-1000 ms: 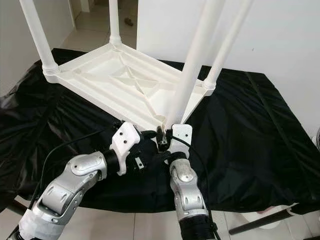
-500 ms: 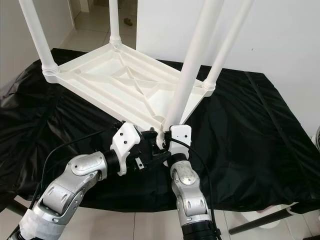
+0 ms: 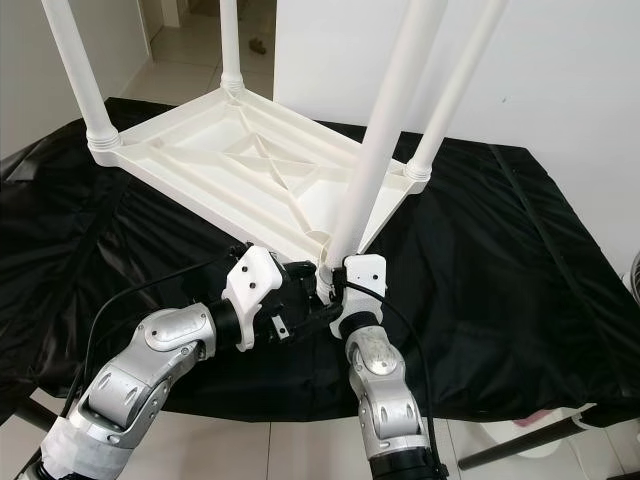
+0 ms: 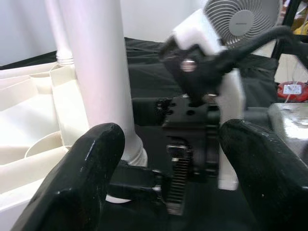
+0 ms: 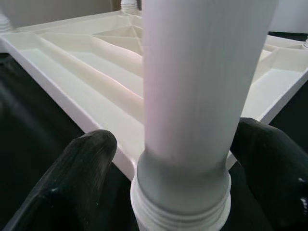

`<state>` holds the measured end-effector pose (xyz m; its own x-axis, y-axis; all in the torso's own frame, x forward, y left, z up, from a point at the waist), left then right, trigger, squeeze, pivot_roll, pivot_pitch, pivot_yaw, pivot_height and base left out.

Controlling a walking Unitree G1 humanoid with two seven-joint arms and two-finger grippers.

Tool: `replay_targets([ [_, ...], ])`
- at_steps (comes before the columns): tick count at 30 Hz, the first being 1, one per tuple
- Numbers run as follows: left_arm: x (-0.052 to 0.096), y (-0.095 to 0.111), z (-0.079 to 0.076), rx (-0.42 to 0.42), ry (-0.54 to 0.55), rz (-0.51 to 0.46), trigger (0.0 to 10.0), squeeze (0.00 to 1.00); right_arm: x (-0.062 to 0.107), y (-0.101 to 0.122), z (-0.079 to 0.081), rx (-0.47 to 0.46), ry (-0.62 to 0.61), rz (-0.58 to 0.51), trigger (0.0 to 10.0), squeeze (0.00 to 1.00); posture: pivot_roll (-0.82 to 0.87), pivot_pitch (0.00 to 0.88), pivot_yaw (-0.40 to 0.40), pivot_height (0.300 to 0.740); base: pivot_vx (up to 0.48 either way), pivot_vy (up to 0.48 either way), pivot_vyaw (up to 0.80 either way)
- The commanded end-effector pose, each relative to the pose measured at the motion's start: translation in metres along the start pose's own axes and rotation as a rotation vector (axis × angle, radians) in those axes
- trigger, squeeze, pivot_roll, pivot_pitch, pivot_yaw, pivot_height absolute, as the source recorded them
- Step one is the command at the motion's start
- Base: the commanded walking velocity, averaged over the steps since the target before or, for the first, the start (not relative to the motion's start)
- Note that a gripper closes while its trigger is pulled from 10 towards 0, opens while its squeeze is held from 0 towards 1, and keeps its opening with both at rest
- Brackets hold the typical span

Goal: Building children table

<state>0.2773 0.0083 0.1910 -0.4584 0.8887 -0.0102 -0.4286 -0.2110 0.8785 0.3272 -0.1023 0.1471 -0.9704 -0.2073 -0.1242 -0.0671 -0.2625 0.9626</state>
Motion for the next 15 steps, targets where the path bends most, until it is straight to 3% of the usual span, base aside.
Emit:
replay_targets([
  [1, -0.003, 0.002, 0.000, -0.014, -0.003, -0.011, 10.0, 0.00, 0.015, 0.007, -0.002, 0.047, 0.073, -0.031, 10.0, 0.00, 0.00, 0.072, -0.100, 0.740, 0.000, 0.000, 0.00],
  [8, -0.004, 0.001, 0.003, -0.018, -0.001, -0.013, 10.0, 0.00, 0.027, 0.012, -0.007, 0.087, 0.127, -0.043, 10.0, 0.00, -0.01, 0.072, -0.092, 0.740, 0.000, 0.000, 0.00],
  [10, -0.004, 0.002, 0.006, -0.027, 0.000, -0.017, 10.0, 0.00, 0.043, 0.009, -0.022, 0.126, 0.124, -0.002, 10.0, 0.00, -0.02, 0.074, -0.083, 0.740, 0.000, 0.000, 0.00],
  [15, -0.004, 0.003, 0.010, -0.040, 0.006, -0.020, 10.0, 0.00, 0.057, 0.005, -0.039, 0.158, 0.096, 0.037, 10.0, 0.00, -0.02, 0.077, -0.076, 0.740, 0.000, 0.000, 0.00],
])
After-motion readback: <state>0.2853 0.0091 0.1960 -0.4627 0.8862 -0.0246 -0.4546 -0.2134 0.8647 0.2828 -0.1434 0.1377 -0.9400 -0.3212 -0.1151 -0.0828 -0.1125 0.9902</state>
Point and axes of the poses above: a point about 5 cm out from each wrist's last joint towards the gripper, its own x axis pointing back from the gripper into the wrist, its own y axis along the axis of the wrist's last joint, z = x × y, the point moved 4 cm from there along -x, pointing out of the wrist towards the gripper, and after that the axes turned 15 degrees about -x, right-handed, at the moved point
